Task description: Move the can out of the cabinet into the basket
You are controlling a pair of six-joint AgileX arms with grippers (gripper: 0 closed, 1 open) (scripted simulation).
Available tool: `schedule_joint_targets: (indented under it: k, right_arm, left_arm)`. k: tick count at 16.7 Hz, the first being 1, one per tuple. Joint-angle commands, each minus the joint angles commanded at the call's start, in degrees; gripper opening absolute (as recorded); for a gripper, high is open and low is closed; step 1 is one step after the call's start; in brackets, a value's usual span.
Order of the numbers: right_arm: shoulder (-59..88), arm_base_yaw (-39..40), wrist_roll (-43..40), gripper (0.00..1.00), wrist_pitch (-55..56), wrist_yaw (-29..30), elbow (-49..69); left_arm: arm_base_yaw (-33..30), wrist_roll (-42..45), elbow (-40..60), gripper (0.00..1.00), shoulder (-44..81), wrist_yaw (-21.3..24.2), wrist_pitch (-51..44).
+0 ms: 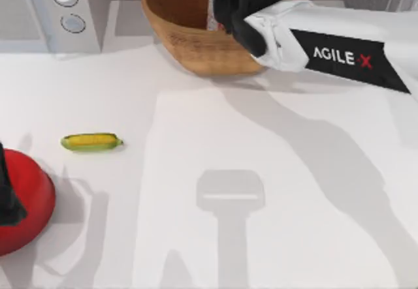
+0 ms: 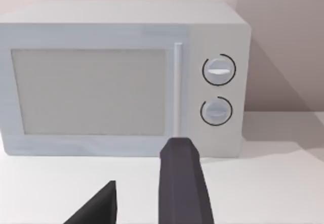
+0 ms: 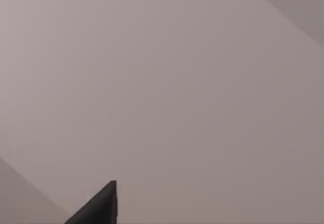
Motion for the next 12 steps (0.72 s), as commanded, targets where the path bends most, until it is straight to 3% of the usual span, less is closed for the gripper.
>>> schedule_joint_targets:
  k: [5,12]
  right_arm:
    - [-11.9,-4.1,0.3,1.0,-1.8,-7.3,-12.7]
    - [-45.1,-13.3,0.5,1.0,-7.4,-21.9,-44.0]
  left_arm:
    - [0.0,0.0,0.0,1.0,0.0,0.0,0.0]
    - [0.0,0.0,0.0,1.0,0.0,0.0,0.0]
